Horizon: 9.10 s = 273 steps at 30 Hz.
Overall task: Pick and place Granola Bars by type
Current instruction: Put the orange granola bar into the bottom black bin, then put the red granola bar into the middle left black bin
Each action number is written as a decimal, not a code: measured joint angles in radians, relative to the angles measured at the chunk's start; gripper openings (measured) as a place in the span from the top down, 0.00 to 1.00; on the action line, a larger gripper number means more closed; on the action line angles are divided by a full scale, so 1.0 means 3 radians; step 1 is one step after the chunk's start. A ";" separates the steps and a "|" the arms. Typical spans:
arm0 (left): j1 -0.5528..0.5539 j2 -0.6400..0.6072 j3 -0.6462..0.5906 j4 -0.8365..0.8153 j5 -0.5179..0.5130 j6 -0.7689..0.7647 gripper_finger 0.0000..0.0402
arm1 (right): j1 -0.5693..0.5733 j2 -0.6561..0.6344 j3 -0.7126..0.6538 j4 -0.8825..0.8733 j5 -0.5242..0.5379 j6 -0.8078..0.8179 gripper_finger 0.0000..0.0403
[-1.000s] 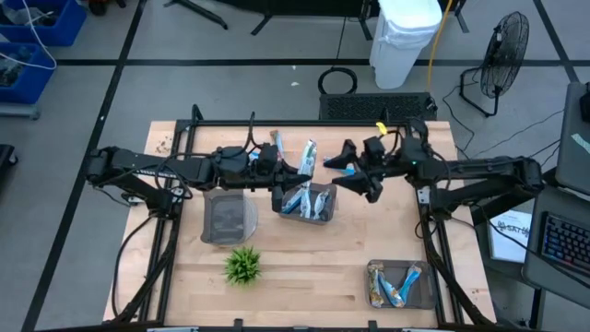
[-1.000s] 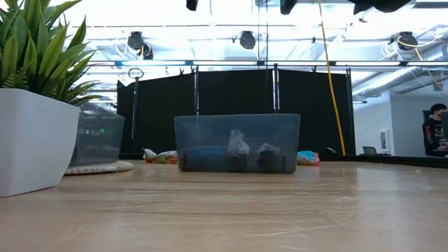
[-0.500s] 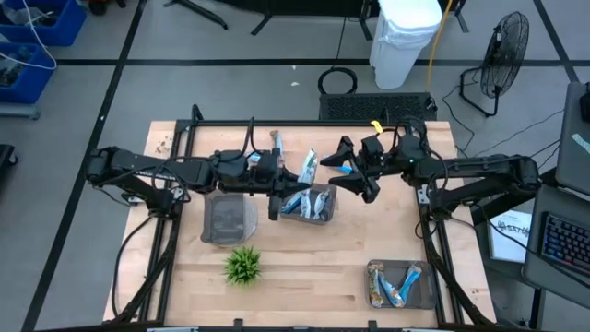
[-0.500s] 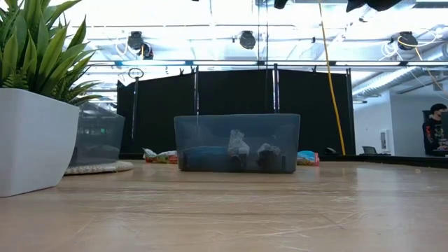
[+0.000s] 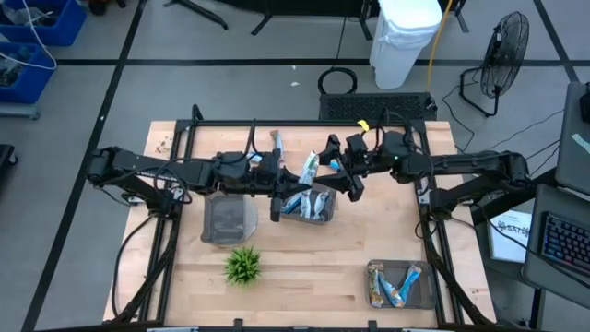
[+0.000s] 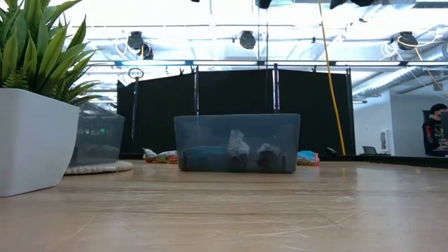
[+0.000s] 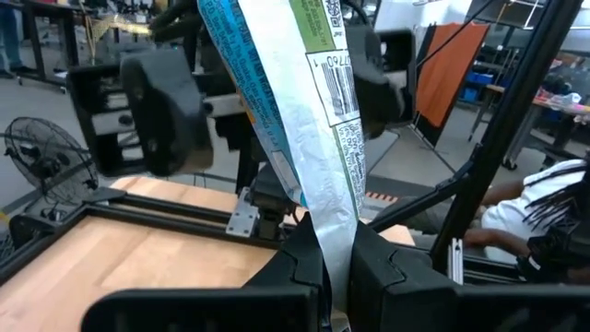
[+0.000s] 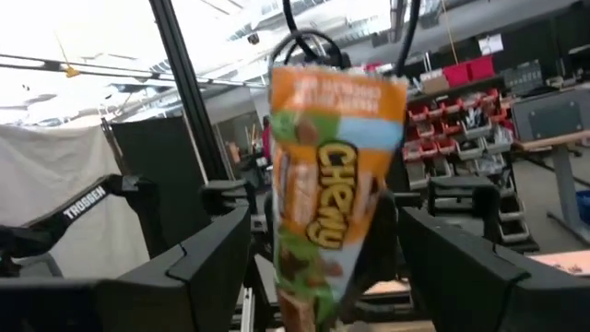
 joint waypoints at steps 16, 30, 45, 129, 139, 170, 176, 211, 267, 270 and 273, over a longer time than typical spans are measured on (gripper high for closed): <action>0.0000 0.0000 0.0000 -0.0024 -0.0003 -0.0009 0.95 | 0.0020 0.0197 0.0194 0.0017 -0.0098 0.0049 0.62; 0.0023 0.0001 0.0000 0.0001 0.0001 -0.0140 0.85 | 0.0031 0.0197 0.0194 0.0044 -0.0263 0.0247 0.96; 0.0164 -0.0015 0.0000 0.0145 0.0097 -0.0434 0.41 | 0.0021 -0.0261 0.0194 -0.0569 -0.0362 -0.0015 0.97; 0.1102 -0.0092 0.0001 -0.0574 0.0947 -0.1980 0.09 | 0.3600 0.0644 0.0193 -0.4676 0.0794 -0.2821 0.99; 0.1095 -0.0092 0.0001 -0.0515 0.0950 -0.1958 0.07 | 0.3600 0.0830 0.0128 -0.4574 0.0793 -0.2934 0.99; 0.1095 -0.0092 0.0001 -0.0518 0.1070 -0.1933 0.08 | 0.3568 0.0499 -0.0153 -0.4279 0.0489 -0.2656 0.53; 0.1095 -0.0092 0.0001 -0.0518 0.1047 -0.1869 0.09 | 0.3567 0.0037 -0.0153 -0.4278 0.1003 -0.2617 0.46; 0.1445 -0.0123 0.0000 -0.0520 0.1312 0.0512 0.06 | 0.0620 -0.1017 -0.0153 -0.2197 0.3367 -0.1306 0.45; 0.1442 -0.0089 -0.0001 -0.2142 0.0435 0.0900 0.03 | -0.1291 0.1348 -0.0160 -0.3256 0.1132 -0.1423 0.48; 0.1441 -0.0089 -0.0001 -0.2143 0.0435 0.0900 0.03 | -0.1304 0.1343 -0.0161 -0.3237 0.1135 -0.1447 0.55; 0.1441 -0.0089 -0.0001 -0.2145 0.0435 0.0900 0.03 | -0.1319 0.1322 -0.0161 -0.3257 0.1136 -0.1527 0.66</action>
